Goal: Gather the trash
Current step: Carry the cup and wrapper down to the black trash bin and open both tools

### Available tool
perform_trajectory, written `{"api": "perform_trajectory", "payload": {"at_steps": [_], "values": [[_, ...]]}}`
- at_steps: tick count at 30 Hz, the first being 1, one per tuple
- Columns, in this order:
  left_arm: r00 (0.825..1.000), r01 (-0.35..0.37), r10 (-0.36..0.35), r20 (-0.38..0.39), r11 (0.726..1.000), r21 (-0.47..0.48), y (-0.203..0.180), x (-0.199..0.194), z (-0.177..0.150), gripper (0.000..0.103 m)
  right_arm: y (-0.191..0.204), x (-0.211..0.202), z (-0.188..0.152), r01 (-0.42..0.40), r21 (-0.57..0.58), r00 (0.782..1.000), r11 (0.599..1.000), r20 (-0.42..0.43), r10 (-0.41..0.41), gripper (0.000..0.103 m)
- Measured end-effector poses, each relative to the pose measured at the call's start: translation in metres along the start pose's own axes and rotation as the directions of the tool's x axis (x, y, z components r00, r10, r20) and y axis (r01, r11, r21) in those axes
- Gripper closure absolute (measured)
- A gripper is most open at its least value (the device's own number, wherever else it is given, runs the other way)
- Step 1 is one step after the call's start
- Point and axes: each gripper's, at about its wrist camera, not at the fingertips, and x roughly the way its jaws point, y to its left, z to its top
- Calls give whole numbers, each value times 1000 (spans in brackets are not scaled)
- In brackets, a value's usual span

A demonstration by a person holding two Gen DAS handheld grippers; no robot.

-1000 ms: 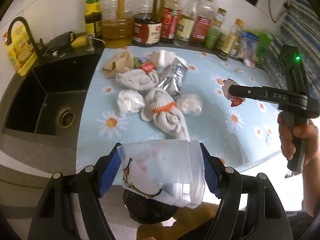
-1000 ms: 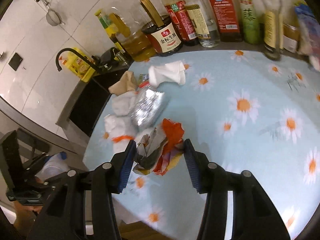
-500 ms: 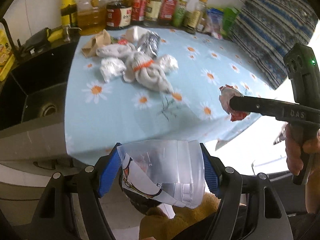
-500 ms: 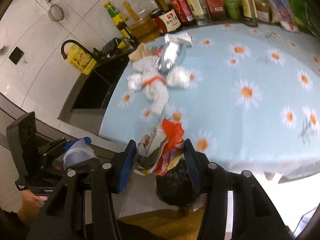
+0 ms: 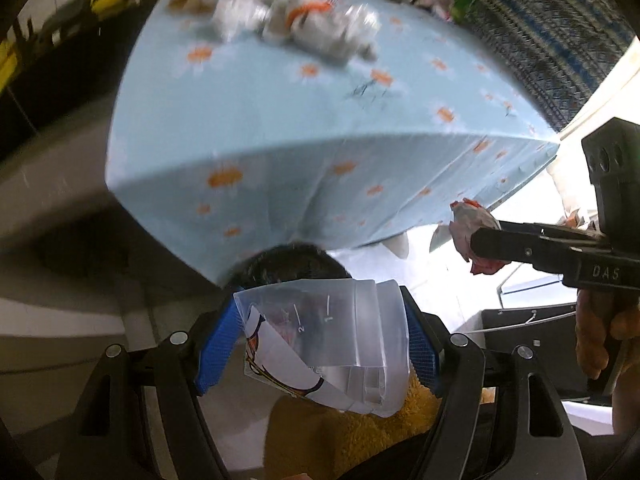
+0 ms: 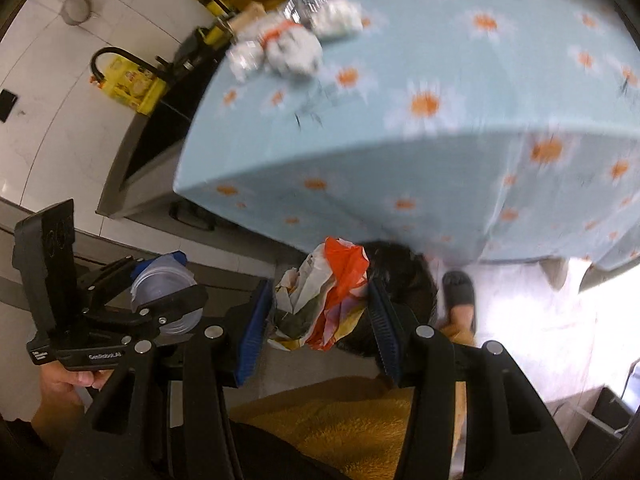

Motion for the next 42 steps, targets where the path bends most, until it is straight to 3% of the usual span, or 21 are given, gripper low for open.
{"api": "perform_trajectory", "payload": {"at_steps": [11,20,26,28,30,42], "values": [[993,22,-36,-112,993,-118,33,67,-16,31,-29,66,-15,22,91,993,996,-122,-11,53],[985,20,-56,-166,977,-212,44,109,-20,31,-62,102,-15,8,208,981,978,-191,33,52],[983,12,-49,-176,978,-209,43,117,-16,30,-65,105,-12,7,224,981,975,-193,37,52],[983,-9,-29,-179,978,-209,44,119,-14,24,-66,103,-11,3,234,981,972,-191,43,50],[983,-25,-15,-185,977,-212,45,123,-12,11,-68,103,-9,-2,244,981,970,-188,50,39],[985,-51,7,-173,966,-254,58,118,-7,11,-70,94,-1,-23,275,983,961,-168,71,39]]}}
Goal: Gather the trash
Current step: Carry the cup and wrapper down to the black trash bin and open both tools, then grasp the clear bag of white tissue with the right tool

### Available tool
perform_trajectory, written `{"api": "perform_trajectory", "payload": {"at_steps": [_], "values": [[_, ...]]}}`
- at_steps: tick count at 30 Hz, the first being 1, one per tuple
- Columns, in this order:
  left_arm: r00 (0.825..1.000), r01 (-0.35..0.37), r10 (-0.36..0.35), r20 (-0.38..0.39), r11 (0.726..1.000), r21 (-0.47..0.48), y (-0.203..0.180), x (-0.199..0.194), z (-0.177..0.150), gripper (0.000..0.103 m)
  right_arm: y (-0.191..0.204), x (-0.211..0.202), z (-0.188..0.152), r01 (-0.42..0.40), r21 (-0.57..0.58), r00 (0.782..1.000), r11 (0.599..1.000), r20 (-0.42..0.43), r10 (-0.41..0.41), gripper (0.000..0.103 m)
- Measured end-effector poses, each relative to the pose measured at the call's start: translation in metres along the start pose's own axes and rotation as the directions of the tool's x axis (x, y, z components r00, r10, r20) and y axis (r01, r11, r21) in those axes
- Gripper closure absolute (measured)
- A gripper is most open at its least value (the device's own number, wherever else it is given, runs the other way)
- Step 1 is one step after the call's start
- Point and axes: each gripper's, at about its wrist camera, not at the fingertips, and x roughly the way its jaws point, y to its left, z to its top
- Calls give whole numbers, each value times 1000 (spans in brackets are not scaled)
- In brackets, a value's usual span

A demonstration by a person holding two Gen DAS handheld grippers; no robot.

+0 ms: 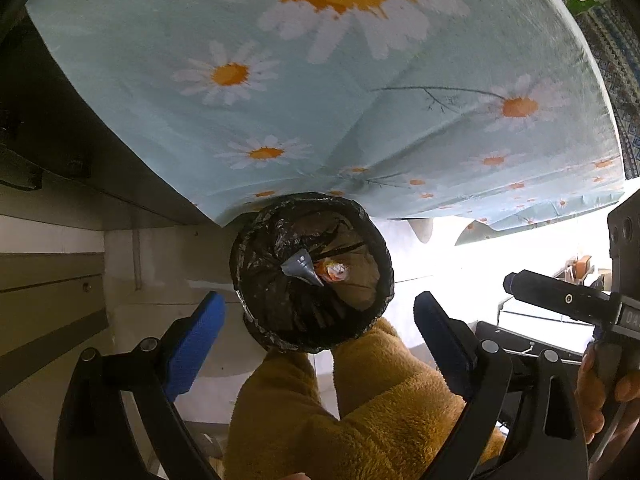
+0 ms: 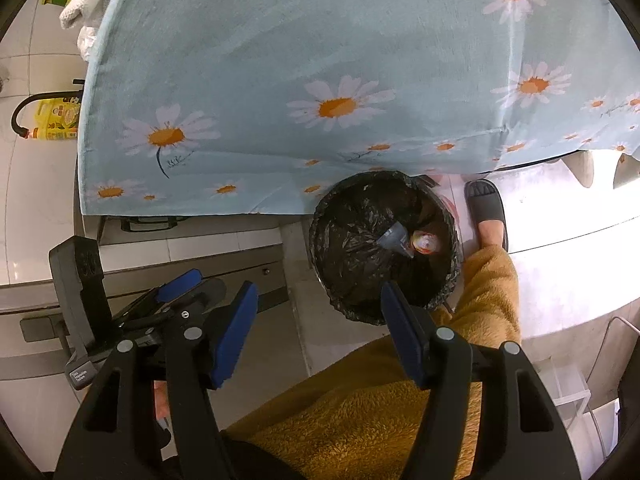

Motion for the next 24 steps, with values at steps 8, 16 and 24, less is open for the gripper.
{"api": "perform_trajectory", "payload": {"at_steps": [8,16,24], "values": [[1000,-1,1,21,1000,22,-3,-15,-4,11,14,-12,-1,-10,-23,1000,1000,16,10,39],[994,15,-23,110,997,74,-16,-64,-5,11,45,-53,-3,-18,-96,997,995,75,25,36],[966,61,-87,242,991,115,-34,-132,4,11,92,-110,1,18,-229,981,973,191,27,30]]}}
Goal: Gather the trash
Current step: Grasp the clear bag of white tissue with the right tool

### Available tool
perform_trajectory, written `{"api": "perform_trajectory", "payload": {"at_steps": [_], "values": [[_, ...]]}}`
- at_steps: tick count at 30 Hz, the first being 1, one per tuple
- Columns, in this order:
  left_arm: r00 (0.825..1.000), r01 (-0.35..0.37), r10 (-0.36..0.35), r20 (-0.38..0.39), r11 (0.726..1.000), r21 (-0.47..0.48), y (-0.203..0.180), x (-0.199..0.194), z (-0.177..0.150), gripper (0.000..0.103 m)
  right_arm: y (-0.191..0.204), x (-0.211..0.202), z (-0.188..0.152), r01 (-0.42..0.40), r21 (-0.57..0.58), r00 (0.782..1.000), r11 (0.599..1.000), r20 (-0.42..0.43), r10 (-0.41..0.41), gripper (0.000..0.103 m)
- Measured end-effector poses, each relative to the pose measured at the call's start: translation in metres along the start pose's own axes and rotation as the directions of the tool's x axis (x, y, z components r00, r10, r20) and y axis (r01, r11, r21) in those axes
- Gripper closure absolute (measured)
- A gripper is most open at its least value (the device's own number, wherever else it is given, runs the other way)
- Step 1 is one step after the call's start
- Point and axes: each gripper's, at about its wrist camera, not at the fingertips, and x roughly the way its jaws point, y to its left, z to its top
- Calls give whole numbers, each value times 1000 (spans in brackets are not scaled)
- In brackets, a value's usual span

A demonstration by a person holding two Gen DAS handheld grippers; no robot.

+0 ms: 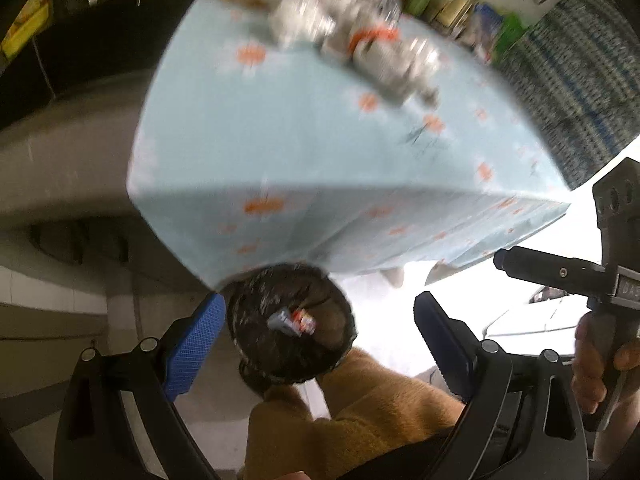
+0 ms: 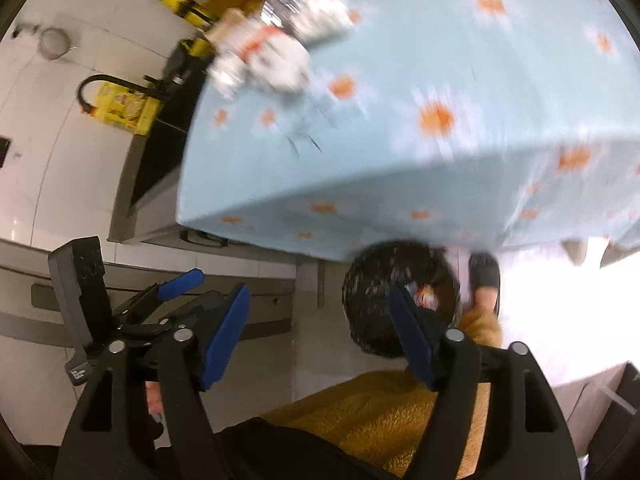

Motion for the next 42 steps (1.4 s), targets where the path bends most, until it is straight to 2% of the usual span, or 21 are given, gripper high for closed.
{"api": "perform_trajectory", "payload": {"at_steps": [7,15,19,30,35,39,40,42], "values": [[994,3,-4,106,1000,1,-11,-35,28,11,25,-27,39,24,-108,997,994,79,-16,30],[986,-15,24,167,998,-55,-12,-54,44,11,22,-26,91,28,-183,996,983,87,-12,30],[982,-21,42,185,993,-114,-14,-53,48,11,17,-16,124,74,-240,995,968,88,-54,30],[972,-78,129,195,965,-250,-28,-41,62,11,-11,39,207,14,-272,999,962,-45,-27,30],[969,-110,170,181,947,-303,-33,-37,66,11,-14,55,222,-24,-301,995,953,-101,-7,30],[966,-122,186,180,941,-317,-40,-35,72,11,-9,60,224,-52,-337,993,940,-113,14,30],[966,-125,189,179,940,-318,-42,-34,74,11,-10,64,225,-50,-337,992,940,-123,9,31],[965,-130,193,180,940,-316,-45,-32,77,11,-13,69,225,-67,-327,988,943,-150,18,46]]}}
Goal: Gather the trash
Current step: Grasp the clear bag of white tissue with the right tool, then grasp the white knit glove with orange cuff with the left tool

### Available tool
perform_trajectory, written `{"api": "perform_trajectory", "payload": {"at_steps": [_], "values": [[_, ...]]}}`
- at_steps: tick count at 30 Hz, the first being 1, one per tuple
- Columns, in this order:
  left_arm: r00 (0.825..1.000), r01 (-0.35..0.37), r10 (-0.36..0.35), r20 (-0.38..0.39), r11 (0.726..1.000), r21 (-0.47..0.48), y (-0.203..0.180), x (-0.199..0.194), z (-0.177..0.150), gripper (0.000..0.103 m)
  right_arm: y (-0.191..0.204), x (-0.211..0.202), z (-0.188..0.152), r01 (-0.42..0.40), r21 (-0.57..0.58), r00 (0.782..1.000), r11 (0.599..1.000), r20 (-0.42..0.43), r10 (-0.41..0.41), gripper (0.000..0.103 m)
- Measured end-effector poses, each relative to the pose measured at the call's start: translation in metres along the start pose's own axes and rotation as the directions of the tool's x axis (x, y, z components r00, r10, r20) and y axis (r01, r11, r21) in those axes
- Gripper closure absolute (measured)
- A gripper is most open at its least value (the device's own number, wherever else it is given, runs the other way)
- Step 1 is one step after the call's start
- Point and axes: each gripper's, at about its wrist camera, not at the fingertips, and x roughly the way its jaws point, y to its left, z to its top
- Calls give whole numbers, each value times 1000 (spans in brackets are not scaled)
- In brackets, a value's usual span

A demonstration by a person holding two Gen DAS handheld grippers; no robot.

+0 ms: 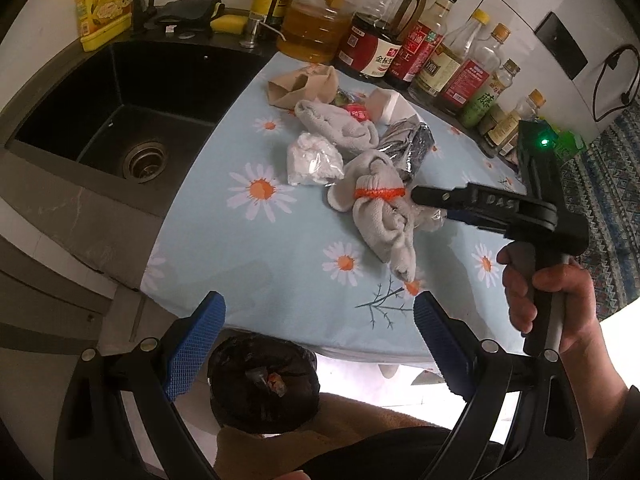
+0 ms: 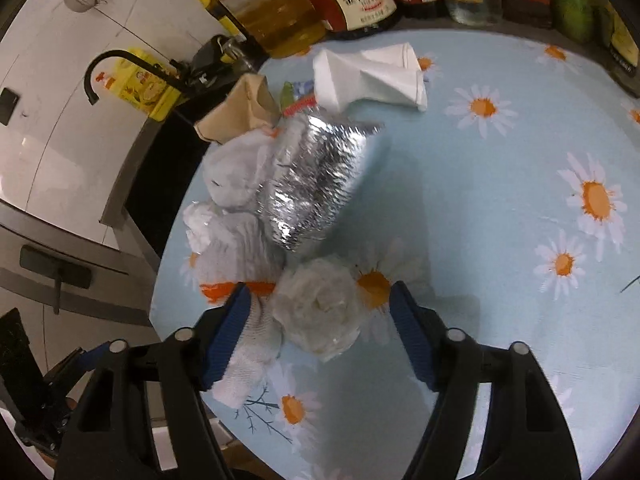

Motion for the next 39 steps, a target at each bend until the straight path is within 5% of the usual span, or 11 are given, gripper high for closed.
{"api": "perform_trajectory", "payload": {"at_steps": [4,20,30,37,39], "values": [[1000,-3,3,4,1000,8,-6,3,3,11,-1,1,-4,-11,-26,1000,1000,-9,11,55],[998,30,-26,-49,996,84,-31,34,34,11,-21,-45,-20,-73,64,993,995,93,67,55],[990,82,-71,-119,992,91,-48,81,69,11,-52,-99,-57,-34,157,982,987,191,4,55],[982,48,-30,-189,994,95,-56,115,77,12,-72,-125,-90,-14,243,971,970,236,-45,55],[979,45,-27,-200,995,89,-57,121,79,20,-75,-130,-96,-12,256,968,967,244,-52,55]]}}
